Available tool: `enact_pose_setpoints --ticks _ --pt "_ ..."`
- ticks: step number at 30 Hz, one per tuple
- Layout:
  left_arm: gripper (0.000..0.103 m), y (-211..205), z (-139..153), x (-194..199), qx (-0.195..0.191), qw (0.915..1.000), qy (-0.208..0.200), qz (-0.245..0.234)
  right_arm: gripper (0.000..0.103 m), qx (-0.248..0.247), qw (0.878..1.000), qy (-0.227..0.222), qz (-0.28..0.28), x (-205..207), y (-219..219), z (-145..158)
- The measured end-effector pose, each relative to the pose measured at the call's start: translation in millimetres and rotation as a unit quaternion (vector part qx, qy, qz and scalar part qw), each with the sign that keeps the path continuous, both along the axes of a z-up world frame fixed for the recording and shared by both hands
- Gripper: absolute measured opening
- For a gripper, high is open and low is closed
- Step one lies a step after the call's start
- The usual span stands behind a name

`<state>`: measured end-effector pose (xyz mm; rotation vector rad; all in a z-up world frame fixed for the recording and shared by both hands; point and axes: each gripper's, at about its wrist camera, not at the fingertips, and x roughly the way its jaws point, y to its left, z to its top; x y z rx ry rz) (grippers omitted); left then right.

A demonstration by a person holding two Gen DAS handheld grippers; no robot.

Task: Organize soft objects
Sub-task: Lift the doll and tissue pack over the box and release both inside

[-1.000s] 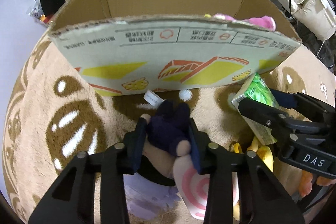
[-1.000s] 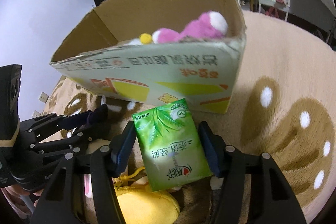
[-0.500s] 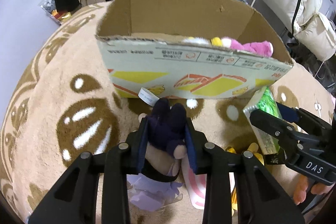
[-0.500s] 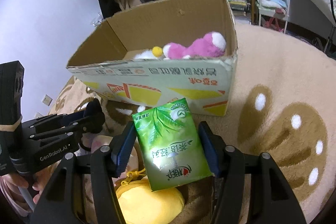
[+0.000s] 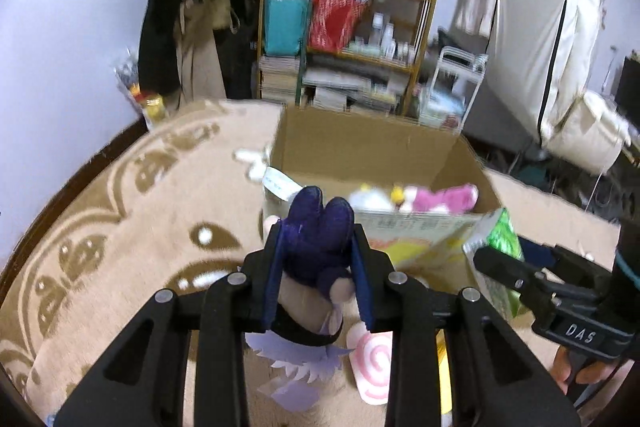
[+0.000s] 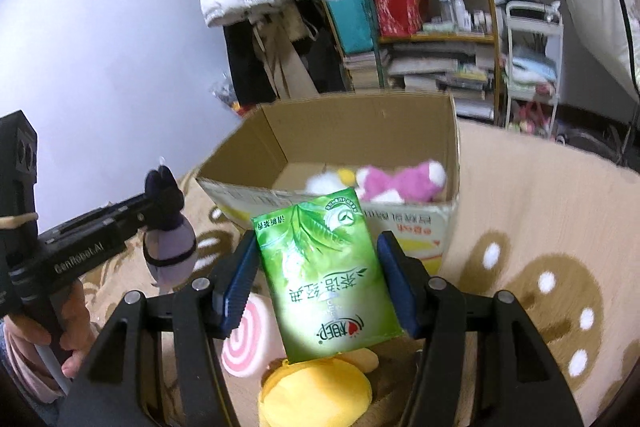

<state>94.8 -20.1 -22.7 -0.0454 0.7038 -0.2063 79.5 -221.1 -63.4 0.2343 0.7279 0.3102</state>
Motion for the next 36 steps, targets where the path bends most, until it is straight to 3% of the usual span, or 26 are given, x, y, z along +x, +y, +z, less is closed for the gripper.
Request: enact_pose_setpoints --ticks 10,14,26,36 --pt "0.030 2.7 45.8 -10.0 -0.014 0.9946 -0.103 0.001 0.063 -0.001 0.998 -0.065 -0.013 1.7 -3.7 32.2" --pt "0.030 -5.2 51.0 -2.9 -0.009 0.9927 -0.120 0.000 0.063 -0.007 0.996 -0.085 -0.014 6.7 -3.0 40.4" --pt "0.030 -22.6 51.0 30.2 -0.002 0.9925 -0.120 -0.023 0.063 -0.023 0.993 -0.112 -0.014 35.1 -4.1 49.5" --pt "0.030 -29.1 29.7 55.0 -0.004 0.9958 -0.085 -0.034 0.063 -0.024 0.996 -0.085 -0.019 56.1 -12.4 29.3"
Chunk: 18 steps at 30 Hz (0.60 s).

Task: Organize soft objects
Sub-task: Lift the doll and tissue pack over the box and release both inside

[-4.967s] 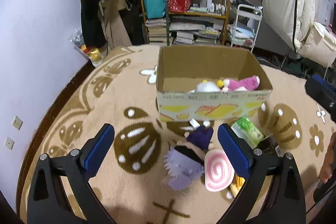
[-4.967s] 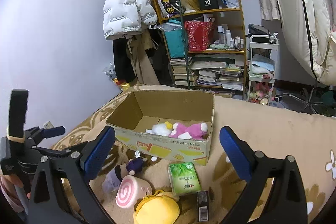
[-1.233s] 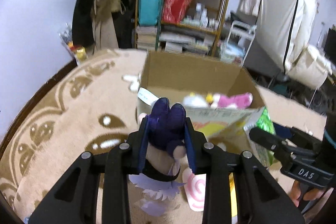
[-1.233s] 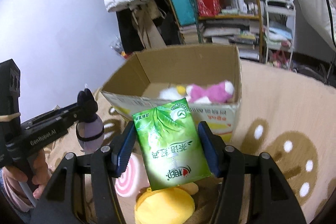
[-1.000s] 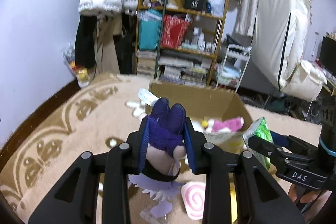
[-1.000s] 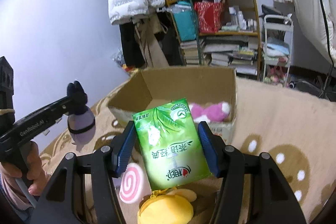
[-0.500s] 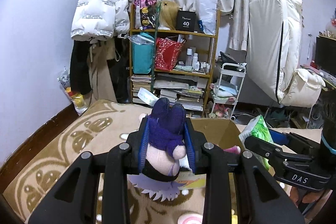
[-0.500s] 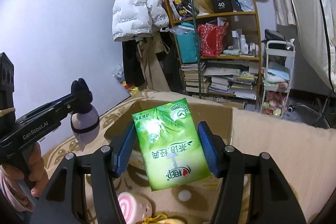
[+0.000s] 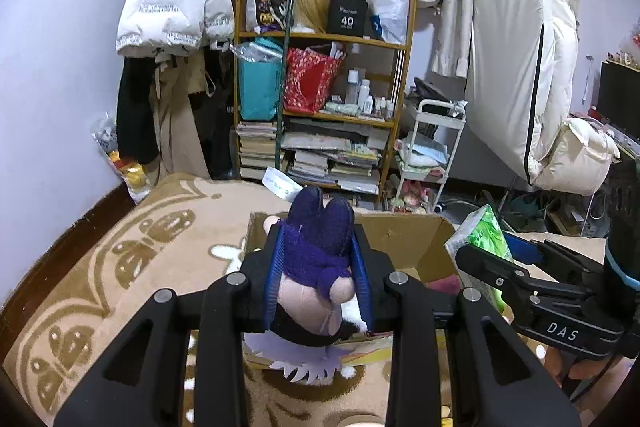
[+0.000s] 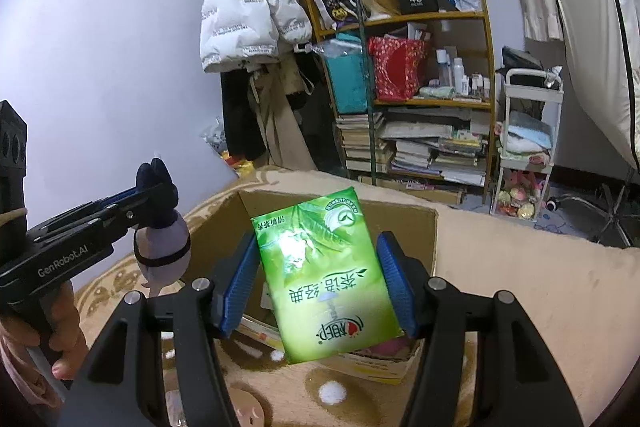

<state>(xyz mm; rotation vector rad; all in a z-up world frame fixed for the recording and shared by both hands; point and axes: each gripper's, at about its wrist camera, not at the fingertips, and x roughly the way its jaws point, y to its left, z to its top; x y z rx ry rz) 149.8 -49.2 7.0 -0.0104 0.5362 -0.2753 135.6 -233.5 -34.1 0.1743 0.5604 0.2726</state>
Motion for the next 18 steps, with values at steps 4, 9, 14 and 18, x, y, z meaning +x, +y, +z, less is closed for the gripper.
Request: enact_pose_setpoints --ticks 4,9,14,18 --pt "0.031 -2.5 -6.7 6.7 0.001 0.9999 0.012 -0.003 0.063 0.000 1.000 0.006 -0.003 4.4 -2.5 -5.8" --pt "0.032 -4.1 -11.3 11.4 0.000 0.9998 0.021 -0.008 0.063 0.002 1.000 0.012 -0.007 9.0 -6.7 -11.1" --pt "0.033 -5.5 -16.6 18.0 -0.001 0.9995 0.030 -0.005 0.064 0.008 1.000 0.028 -0.011 12.0 -9.8 -17.4" --pt "0.063 -1.6 -20.2 21.3 -0.016 0.9988 0.046 0.000 0.064 0.012 0.999 0.037 -0.010 13.6 -11.7 -20.4"
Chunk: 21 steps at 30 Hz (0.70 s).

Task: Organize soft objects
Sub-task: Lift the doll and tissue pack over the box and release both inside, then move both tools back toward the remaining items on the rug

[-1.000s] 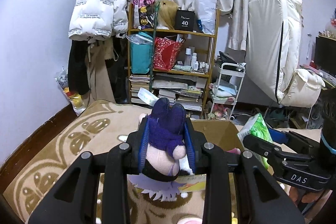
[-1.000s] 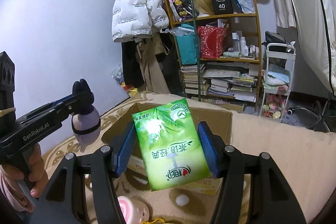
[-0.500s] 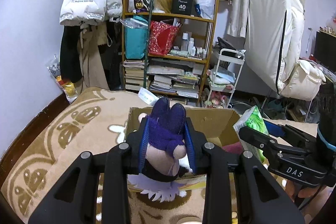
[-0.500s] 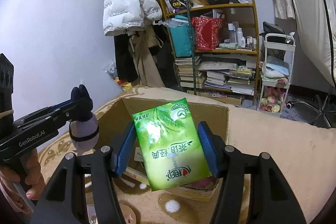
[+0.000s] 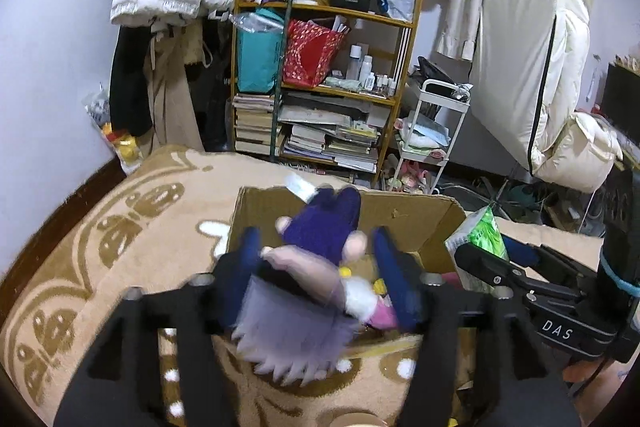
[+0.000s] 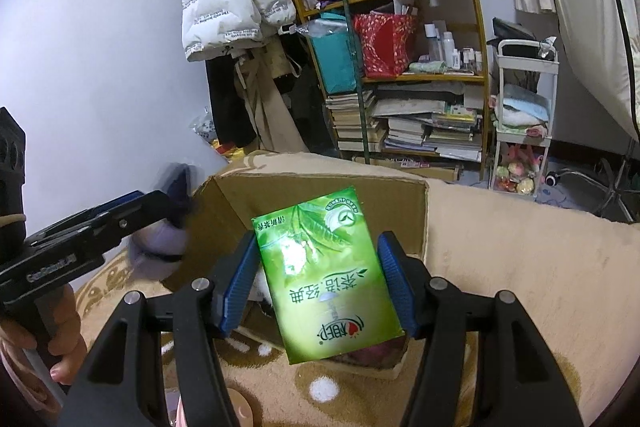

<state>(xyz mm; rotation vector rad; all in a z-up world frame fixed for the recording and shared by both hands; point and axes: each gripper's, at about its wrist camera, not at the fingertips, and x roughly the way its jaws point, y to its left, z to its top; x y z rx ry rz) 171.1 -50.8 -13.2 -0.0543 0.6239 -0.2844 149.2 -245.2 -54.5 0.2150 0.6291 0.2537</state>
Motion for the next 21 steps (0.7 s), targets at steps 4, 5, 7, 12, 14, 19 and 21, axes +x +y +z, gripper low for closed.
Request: enact_pose_setpoints --ticks 4,5,7,12,14,19,21 --pt "0.063 8.0 -1.0 0.7 -0.001 0.9999 0.008 0.012 0.064 0.007 1.000 0.002 -0.003 -1.1 -2.3 -1.4" --pt "0.064 10.1 -0.7 0.0 -0.001 0.9998 0.008 0.016 0.064 0.008 1.000 0.004 -0.005 -1.7 -3.3 -1.7" --pt "0.067 14.0 -0.3 -1.2 0.003 0.9996 0.015 0.022 0.065 0.011 1.000 0.008 -0.007 -2.6 -5.0 -2.1" --pt "0.075 19.9 3.3 -8.7 0.025 0.9990 0.017 0.035 0.078 0.020 1.000 0.003 -0.010 -6.3 -6.4 2.2" --pt "0.078 21.1 4.3 -12.7 0.031 0.9986 0.021 0.038 0.084 0.021 1.000 0.001 -0.011 -9.0 -6.2 5.8" --pt "0.091 22.0 9.0 -27.3 0.043 0.9976 0.028 0.047 0.093 0.024 0.999 -0.002 -0.022 -21.0 -7.7 14.2" --pt "0.095 22.1 13.1 -34.7 0.050 0.9971 0.024 0.052 0.096 0.019 0.999 -0.005 -0.029 -26.7 -9.0 18.4"
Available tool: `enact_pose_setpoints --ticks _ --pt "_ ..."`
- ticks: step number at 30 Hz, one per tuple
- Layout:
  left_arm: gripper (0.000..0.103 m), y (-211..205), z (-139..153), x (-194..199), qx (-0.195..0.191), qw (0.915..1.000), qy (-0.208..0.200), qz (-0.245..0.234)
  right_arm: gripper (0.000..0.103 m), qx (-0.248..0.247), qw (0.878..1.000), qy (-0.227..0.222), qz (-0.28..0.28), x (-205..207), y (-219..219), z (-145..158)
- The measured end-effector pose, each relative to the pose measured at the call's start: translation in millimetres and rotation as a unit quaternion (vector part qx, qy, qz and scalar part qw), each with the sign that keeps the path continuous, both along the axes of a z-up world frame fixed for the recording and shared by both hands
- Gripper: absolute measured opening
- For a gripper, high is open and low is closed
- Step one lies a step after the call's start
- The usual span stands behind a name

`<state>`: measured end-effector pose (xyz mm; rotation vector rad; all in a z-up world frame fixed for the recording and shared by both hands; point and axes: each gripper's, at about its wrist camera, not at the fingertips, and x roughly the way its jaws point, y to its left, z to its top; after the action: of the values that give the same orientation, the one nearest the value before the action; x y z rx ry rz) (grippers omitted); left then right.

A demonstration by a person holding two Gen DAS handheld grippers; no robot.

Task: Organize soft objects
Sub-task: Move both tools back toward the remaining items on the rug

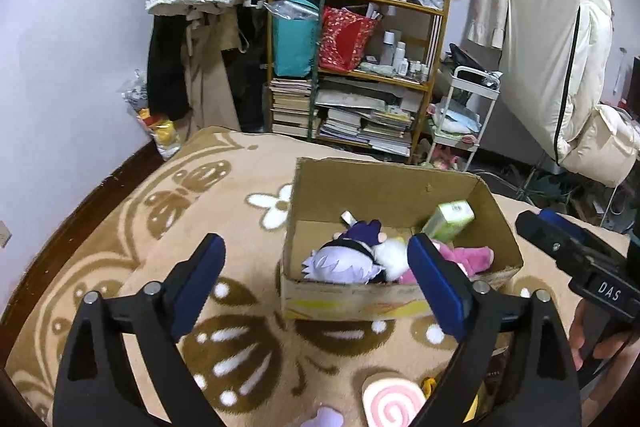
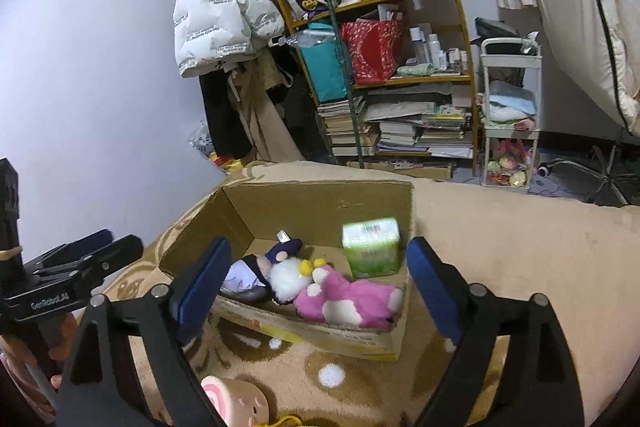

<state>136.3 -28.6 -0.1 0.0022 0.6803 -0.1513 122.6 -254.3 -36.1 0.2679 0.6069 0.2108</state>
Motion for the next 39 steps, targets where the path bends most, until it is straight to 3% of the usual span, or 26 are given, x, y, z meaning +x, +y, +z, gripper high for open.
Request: enact_pose_setpoints --ticks 5,20,26,31,39 --pt "0.098 -0.4 7.8 -19.3 0.021 0.9998 -0.006 0.003 0.100 -0.004 1.000 -0.002 -0.016 -16.6 -4.7 7.3" --pt "0.099 -3.6 3.9 -62.0 0.045 0.9974 0.053 -0.018 0.100 -0.013 0.999 0.037 -0.024 -63.6 -6.6 12.8" --pt "0.099 -2.4 -5.5 -70.3 0.033 0.9961 0.080 -0.021 0.100 -0.014 0.998 0.064 -0.024 -79.0 -4.9 3.3" --pt "0.099 -11.7 -17.4 -76.7 0.050 0.9938 0.094 -0.033 0.100 -0.014 0.996 0.086 -0.029 -86.1 -6.8 -5.6" --pt "0.099 -20.0 -33.7 -68.1 0.049 0.9919 0.110 -0.041 0.092 0.002 0.990 0.135 -0.036 -81.9 -14.0 -25.1"
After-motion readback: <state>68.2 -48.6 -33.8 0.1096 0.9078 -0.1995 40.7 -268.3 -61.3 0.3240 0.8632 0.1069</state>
